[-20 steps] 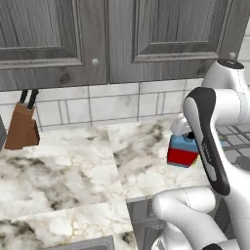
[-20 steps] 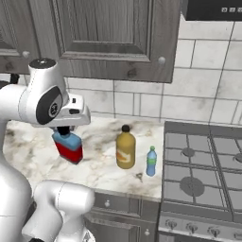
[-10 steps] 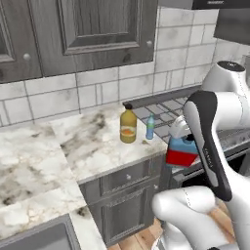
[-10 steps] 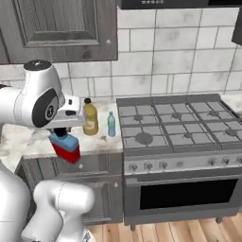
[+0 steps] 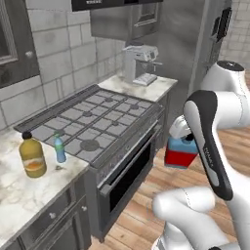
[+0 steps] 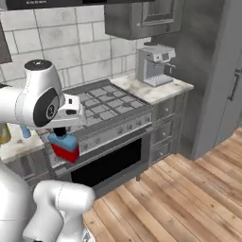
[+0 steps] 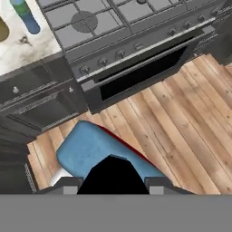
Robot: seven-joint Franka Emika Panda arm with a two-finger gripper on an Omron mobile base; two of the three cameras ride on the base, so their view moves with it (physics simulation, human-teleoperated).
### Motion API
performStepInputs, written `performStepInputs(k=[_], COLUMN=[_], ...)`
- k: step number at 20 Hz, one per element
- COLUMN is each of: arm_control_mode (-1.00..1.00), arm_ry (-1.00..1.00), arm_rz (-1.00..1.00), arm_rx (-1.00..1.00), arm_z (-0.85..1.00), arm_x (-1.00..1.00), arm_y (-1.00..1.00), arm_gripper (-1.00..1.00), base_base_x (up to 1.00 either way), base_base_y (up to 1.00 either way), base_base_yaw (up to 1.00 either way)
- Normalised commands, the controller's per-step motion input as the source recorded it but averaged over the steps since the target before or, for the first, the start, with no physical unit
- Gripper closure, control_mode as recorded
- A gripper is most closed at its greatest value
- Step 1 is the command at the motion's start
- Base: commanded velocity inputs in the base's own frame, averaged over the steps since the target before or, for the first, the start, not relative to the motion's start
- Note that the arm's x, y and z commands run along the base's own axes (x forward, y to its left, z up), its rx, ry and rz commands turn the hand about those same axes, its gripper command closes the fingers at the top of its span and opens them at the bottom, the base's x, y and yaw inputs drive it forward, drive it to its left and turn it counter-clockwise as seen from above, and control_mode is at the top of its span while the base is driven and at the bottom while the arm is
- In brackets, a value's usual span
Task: Place the drinks on the dining counter in a tight cluster.
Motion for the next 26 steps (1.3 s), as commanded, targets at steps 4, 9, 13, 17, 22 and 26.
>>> performStepInputs(k=[4, 9, 13, 17, 22, 26], arm_control_mode=[1.0, 1.0, 1.0, 1.0, 1.0, 1.0], arm_ry=[0.0, 0.0, 0.0, 0.0, 0.0, 0.0], arm_rz=[0.0, 0.0, 0.0, 0.0, 0.0, 0.0], arm_rx=[0.0, 0.0, 0.0, 0.0, 0.0, 0.0], arm_z=[0.0, 0.0, 0.0, 0.0, 0.0, 0.0], arm_x=[0.0, 0.0, 0.0, 0.0, 0.0, 0.0], arm_y=[0.0, 0.0, 0.0, 0.0, 0.0, 0.0], arm_gripper=[1.0, 1.0, 1.0, 1.0, 1.0, 1.0], base_base_x=[0.01, 0.31, 0.74, 0.99, 0.95, 0.34], base_base_y=[0.0, 0.0, 0.0, 0.06, -0.28, -0.94], base_base_yaw=[-0.9, -0.73, -0.54, -0.29, 0.0, 0.28])
